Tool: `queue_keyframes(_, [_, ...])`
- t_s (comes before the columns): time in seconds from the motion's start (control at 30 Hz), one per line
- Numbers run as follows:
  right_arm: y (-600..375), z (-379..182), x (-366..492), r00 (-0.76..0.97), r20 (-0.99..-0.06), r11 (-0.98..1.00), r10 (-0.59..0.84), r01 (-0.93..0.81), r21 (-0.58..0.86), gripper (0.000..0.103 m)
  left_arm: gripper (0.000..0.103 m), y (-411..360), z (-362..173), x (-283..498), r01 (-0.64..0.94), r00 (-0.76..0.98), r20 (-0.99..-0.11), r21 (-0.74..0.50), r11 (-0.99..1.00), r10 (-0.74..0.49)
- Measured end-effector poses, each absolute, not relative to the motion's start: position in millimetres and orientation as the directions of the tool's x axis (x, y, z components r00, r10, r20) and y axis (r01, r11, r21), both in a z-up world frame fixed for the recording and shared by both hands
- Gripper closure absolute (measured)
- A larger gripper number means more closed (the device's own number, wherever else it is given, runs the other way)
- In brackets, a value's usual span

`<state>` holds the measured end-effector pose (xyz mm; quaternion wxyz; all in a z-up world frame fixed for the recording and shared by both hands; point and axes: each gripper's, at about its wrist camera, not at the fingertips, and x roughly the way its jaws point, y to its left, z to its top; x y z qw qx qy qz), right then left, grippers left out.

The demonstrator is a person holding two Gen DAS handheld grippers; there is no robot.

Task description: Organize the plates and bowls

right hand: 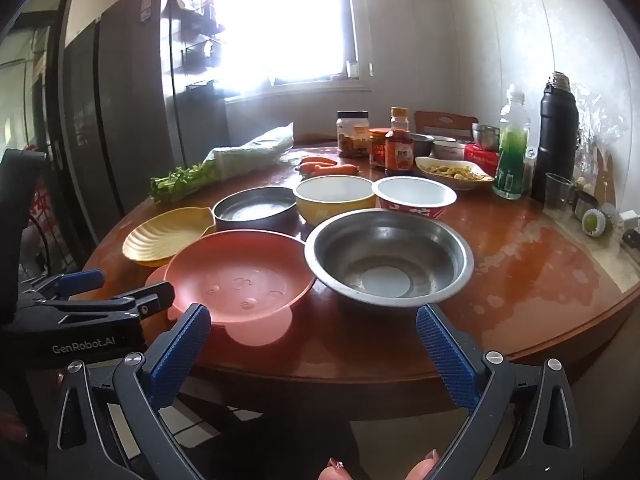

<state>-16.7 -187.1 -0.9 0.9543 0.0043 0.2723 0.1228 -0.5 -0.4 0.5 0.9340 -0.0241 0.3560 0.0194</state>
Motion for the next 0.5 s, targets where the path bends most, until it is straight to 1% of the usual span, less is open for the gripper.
queue_keyframes(0.5, [-186.9,-5.3,-15.6,0.811,-0.541,0.972,0.222,-0.225,0.062,0.0,0.001,1.7,-8.1,3.0,-0.054,0.728,-0.686,-0.031,0.998,0.018])
